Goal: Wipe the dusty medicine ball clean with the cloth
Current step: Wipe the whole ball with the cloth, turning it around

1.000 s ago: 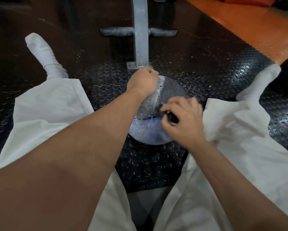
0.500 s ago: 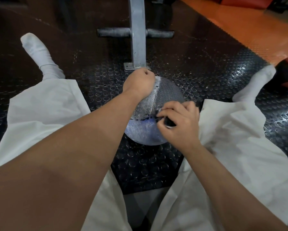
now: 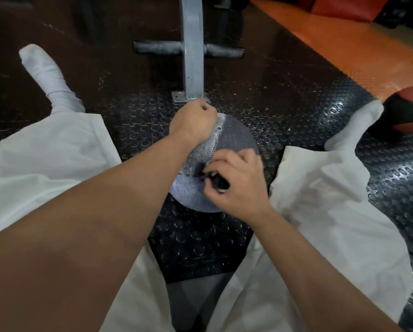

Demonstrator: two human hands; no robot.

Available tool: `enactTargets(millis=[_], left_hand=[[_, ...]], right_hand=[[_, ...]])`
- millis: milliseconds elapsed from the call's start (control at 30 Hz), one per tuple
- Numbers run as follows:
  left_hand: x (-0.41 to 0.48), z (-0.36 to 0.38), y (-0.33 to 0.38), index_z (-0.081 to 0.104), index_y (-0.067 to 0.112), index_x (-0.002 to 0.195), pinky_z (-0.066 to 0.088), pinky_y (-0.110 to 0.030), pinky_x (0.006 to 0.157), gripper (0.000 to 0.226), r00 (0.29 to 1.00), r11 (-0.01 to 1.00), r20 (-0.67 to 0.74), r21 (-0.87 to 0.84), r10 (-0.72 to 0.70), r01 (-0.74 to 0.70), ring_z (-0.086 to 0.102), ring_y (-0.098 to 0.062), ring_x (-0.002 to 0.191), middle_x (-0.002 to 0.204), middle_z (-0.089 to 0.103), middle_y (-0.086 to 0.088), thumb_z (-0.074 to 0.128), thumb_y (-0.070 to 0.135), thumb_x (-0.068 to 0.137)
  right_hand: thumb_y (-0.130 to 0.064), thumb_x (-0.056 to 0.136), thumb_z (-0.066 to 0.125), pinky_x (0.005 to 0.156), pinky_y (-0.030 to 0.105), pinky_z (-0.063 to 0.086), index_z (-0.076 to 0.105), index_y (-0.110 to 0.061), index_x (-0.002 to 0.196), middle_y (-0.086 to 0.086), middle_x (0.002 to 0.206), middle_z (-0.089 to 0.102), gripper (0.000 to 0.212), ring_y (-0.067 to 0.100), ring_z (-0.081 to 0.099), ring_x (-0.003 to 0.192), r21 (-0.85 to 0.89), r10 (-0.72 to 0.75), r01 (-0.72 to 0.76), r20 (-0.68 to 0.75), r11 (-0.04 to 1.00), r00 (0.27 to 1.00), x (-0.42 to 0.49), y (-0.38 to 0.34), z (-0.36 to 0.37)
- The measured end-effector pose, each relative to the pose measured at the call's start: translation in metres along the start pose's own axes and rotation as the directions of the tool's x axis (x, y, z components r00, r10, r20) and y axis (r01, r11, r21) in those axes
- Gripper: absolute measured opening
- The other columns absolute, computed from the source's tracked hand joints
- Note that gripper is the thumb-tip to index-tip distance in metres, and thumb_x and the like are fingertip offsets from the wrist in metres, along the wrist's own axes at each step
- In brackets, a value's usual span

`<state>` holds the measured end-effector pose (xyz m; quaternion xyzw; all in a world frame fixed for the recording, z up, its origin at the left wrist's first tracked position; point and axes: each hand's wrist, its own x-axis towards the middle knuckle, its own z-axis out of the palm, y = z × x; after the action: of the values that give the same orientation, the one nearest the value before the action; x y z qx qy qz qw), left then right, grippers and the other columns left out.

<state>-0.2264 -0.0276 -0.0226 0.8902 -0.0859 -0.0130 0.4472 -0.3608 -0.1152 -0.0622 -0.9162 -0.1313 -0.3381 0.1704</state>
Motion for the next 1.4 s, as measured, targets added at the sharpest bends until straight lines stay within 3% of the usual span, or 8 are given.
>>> enactTargets(millis=[133,400,567,800,1000,1100,1267,1400], left_hand=[[-0.002,-0.001,-0.004,0.068,0.023,0.099,0.040,-0.029,0.064,0.028,1.000,1.000,0.007,-0.014,0.022,-0.022,0.058,-0.021,0.070,0.095,0.071,0.005,0.042,0.030,0.095],[0.004,-0.001,-0.001,0.067,0.022,0.092,0.040,-0.030,0.067,0.024,1.000,1.000,-0.008,0.003,-0.019,0.019,0.059,-0.023,0.078,0.092,0.069,0.003,0.043,0.029,0.093],[0.004,-0.002,-0.005,0.067,0.018,0.087,0.035,-0.029,0.058,0.025,1.000,0.999,0.020,-0.048,0.007,-0.006,0.048,-0.019,0.061,0.091,0.070,0.006,0.045,0.029,0.092],[-0.003,0.000,-0.005,0.070,0.023,0.098,0.044,-0.030,0.068,0.027,1.000,0.999,-0.004,-0.034,0.027,-0.027,0.061,-0.023,0.080,0.095,0.071,0.003,0.045,0.031,0.093],[-0.002,-0.007,-0.007,0.068,0.021,0.096,0.034,-0.028,0.058,0.025,1.000,0.998,0.012,-0.061,0.013,-0.013,0.051,-0.020,0.063,0.090,0.070,0.005,0.045,0.031,0.095],[-0.007,-0.006,-0.009,0.065,0.023,0.092,0.042,-0.030,0.062,0.023,1.000,0.998,-0.005,-0.054,0.027,-0.028,0.055,-0.019,0.067,0.101,0.070,0.007,0.044,0.030,0.095],[-0.014,-0.006,-0.005,0.068,0.024,0.100,0.043,-0.031,0.067,0.026,0.999,0.999,-0.031,-0.035,0.014,-0.015,0.062,-0.023,0.082,0.100,0.070,0.005,0.043,0.031,0.095],[-0.013,-0.009,-0.006,0.064,0.027,0.088,0.047,-0.032,0.073,0.021,1.000,0.999,-0.022,-0.048,-0.001,0.000,0.063,-0.020,0.086,0.106,0.069,0.010,0.044,0.030,0.095]], right_hand=[[-0.027,0.075,0.064,0.068,0.036,0.036,0.070,-0.022,0.078,-0.014,0.094,0.066,0.009,0.018,0.044,0.080,-0.009,-0.091,0.091,0.046,0.996,0.995,0.007,0.000,0.002],[-0.022,0.081,0.063,0.083,0.019,0.029,0.074,-0.018,0.086,-0.003,0.095,0.066,0.013,0.028,0.059,0.081,0.184,0.264,-0.242,-0.107,0.953,0.958,0.012,0.003,0.009],[-0.024,0.081,0.062,0.071,0.037,0.038,0.074,-0.019,0.085,-0.006,0.094,0.067,0.014,0.030,0.058,0.077,0.130,0.033,-0.035,0.012,0.991,0.999,0.007,0.006,0.004],[-0.019,0.081,0.066,0.083,0.002,0.026,0.076,-0.016,0.089,-0.010,0.093,0.061,0.013,0.028,0.051,0.091,0.171,0.397,-0.388,-0.021,0.906,0.918,0.048,0.027,-0.001],[-0.024,0.080,0.060,0.072,0.036,0.039,0.073,-0.018,0.083,-0.006,0.092,0.065,0.015,0.026,0.052,0.075,0.159,0.039,-0.048,0.062,0.986,0.997,0.010,0.002,-0.002],[-0.023,0.079,0.058,0.067,0.035,0.038,0.072,-0.017,0.080,-0.007,0.090,0.066,0.016,0.024,0.048,0.072,0.132,-0.049,0.037,0.086,0.991,0.995,0.015,0.011,-0.004],[-0.018,0.082,0.062,0.077,0.023,0.032,0.073,-0.014,0.086,-0.004,0.094,0.066,0.012,0.027,0.048,0.090,0.154,0.390,-0.390,0.032,0.908,0.920,0.062,0.035,-0.003],[-0.021,0.082,0.060,0.074,0.023,0.030,0.072,-0.015,0.088,-0.002,0.094,0.064,0.015,0.026,0.049,0.088,0.127,0.379,-0.376,0.004,0.918,0.925,0.057,0.029,0.000]])
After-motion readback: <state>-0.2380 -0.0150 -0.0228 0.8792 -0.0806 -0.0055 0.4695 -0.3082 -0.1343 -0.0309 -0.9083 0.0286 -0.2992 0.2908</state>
